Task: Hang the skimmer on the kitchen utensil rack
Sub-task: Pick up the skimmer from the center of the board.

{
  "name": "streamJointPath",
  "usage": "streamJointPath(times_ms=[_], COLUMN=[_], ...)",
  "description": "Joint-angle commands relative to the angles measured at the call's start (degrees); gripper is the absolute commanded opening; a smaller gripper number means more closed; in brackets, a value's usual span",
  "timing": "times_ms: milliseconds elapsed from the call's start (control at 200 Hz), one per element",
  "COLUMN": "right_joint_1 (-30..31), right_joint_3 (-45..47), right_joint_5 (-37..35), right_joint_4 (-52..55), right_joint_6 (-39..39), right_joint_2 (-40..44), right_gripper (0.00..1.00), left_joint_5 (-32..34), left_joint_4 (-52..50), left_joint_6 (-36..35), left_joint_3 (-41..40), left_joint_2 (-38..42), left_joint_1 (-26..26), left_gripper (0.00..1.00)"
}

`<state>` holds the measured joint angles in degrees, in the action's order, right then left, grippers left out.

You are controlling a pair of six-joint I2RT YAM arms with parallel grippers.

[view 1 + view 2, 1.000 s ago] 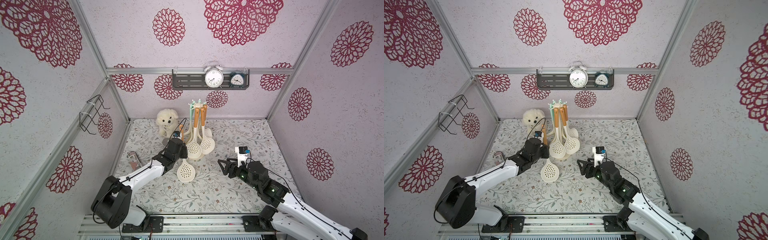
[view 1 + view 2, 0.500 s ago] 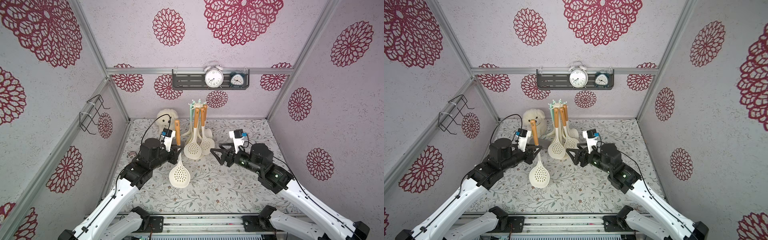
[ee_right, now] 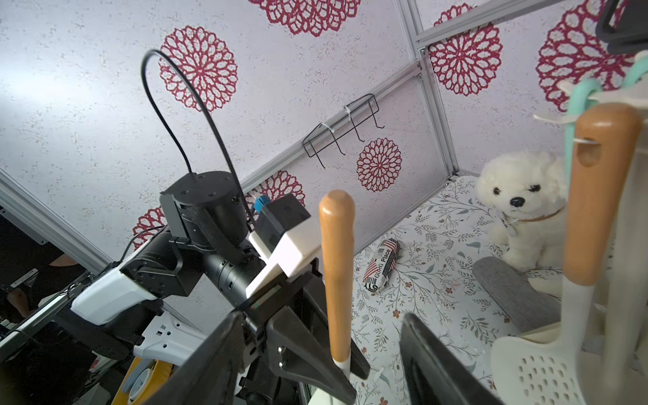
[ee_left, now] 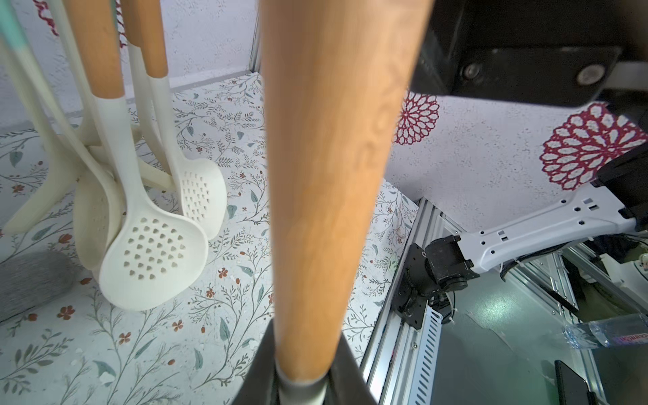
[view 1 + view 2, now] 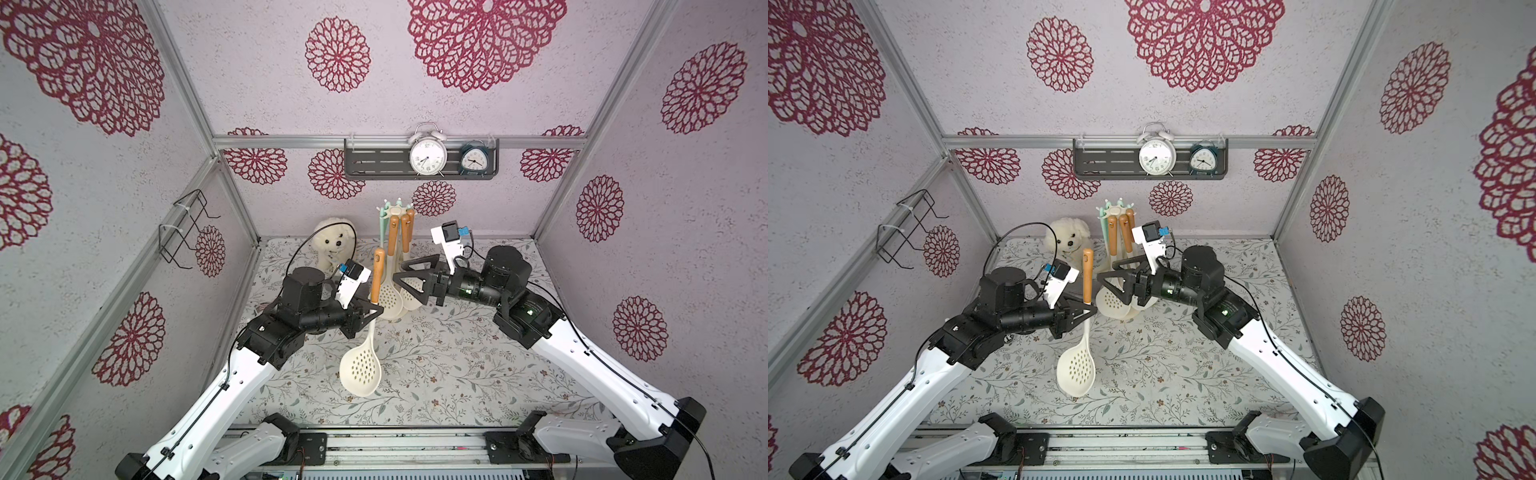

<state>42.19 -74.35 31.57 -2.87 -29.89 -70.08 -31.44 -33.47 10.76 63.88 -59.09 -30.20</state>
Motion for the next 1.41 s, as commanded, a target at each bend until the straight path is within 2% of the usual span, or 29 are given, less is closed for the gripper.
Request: streamJointPath(times_ms=[0,255,535,675,736,761,791,821,851,896,996,1081,1401], right_joint_1=[0.25,0.51,0.65,0.78,0.78,0.78,0.78,0.79,0.87,0.87,0.87,0.87,0.87], right_joint_3=[-4.09,-9.35,-9.95,-8.43,-7.34,-6.86,-6.02,-5.18,-4.3,-3.1,-1.21,-0.44,1.39], right_joint_5=[1.35,2.57,3.82,3.27,0.82,-0.59,-2.55,-4.74,-6.79,-9.79,-14.43,-16.34,-18.39], right_joint_4=[-2.4,1.86,1.5,0.01,-0.33,-0.51,-0.71,-0.89,-1.12,-1.26,-1.05,-0.56,-2.18], right_joint_6=[-2.14,-2.42,-3.42,-4.43,-4.55,-4.79,-5.23,-5.68,-6.32,-7.2,-8.76,-9.68,-13.05], right_joint_2=[-1.56,-6.92,-8.15,-7.28,-6.06,-5.49,-4.69,-3.92,-3.12,-2.07,-0.31,0.33,1.84], right_gripper=[0.7,0.58,0.25,0.0,0.0,0.0,0.0,0.0,0.0,0.0,0.0,0.0,0.0], left_joint_5=[-1.96,-2.06,-1.15,-0.82,0.24,1.22,2.17,3.27,5.0,8.24,15.35,18.73,19.39], left_joint_4=[-0.57,-1.64,-2.74,-2.04,-1.8,-1.52,-0.64,0.56,1.57,2.54,2.61,2.3,1.57], left_joint_6=[-1.51,-2.39,-3.02,-2.43,-1.77,-1.37,-1.07,-0.65,-0.21,-0.06,-1.66,-3.55,-6.36], left_joint_3=[2.08,2.74,3.27,3.7,4.09,4.22,4.14,4.13,4.19,4.77,7.33,9.56,14.34], left_joint_2=[-0.36,-1.41,-2.02,-2.03,-2.04,-1.87,-1.6,-1.32,-1.12,-1.18,-2.27,-4.08,-11.53], left_joint_1=[-1.08,-2.15,-2.34,-2.33,-2.49,-2.55,-2.59,-2.68,-2.9,-3.19,-4.37,-5.3,-7.65], left_gripper=[0.0,0.0,0.0,0.0,0.01,0.16,0.4,0.57,0.66,0.73,0.76,0.73,0.65])
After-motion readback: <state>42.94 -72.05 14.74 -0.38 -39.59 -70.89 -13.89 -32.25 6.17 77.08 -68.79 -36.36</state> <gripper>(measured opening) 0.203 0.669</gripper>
